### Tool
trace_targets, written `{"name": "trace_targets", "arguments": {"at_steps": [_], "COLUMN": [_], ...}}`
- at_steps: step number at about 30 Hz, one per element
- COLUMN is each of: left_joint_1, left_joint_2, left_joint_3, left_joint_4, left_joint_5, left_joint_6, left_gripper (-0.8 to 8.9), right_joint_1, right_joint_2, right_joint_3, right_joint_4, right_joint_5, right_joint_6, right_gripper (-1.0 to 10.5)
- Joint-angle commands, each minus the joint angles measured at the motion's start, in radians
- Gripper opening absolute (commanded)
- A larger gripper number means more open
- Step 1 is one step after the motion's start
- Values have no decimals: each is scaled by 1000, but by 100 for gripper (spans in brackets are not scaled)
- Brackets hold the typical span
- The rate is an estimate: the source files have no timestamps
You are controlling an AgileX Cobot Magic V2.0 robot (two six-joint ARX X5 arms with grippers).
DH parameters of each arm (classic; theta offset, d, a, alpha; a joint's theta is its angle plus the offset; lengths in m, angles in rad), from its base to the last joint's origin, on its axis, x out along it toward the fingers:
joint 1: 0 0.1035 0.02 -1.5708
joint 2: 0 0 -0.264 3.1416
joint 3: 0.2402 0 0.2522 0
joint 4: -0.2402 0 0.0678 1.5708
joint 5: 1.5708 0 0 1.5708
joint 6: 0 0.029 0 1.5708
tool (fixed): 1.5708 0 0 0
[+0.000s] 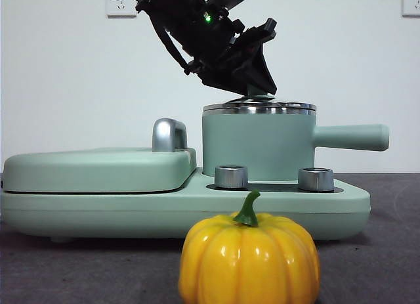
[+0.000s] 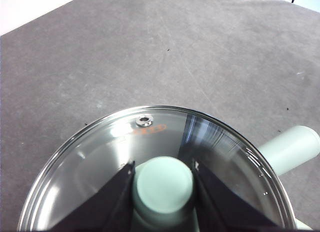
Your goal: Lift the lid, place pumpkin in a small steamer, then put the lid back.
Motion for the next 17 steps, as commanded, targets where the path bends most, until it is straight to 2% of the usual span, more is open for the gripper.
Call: {"name": "trace_targets", "arguments": {"at_steps": [1,10,17], "left_joint_1": [-8,-7,3], "left_joint_2": [-17,-126,-209], "left_joint_3": [26,26,26], "left_joint_4": [13,-5,-53], "left_joint_5": [2,2,2], "left_joint_6": [-6,-6,-1], "left_gripper": [57,57,57], "right_joint_1": [2,40,100], "right_joint_2": [4,19,102], "right_joint_3": [15,39,108], "right_joint_4": [-9,-72,-123], "right_joint_5": [-2,-2,4], "right_joint_6": [-2,4,28], "right_gripper": [435,436,436]}}
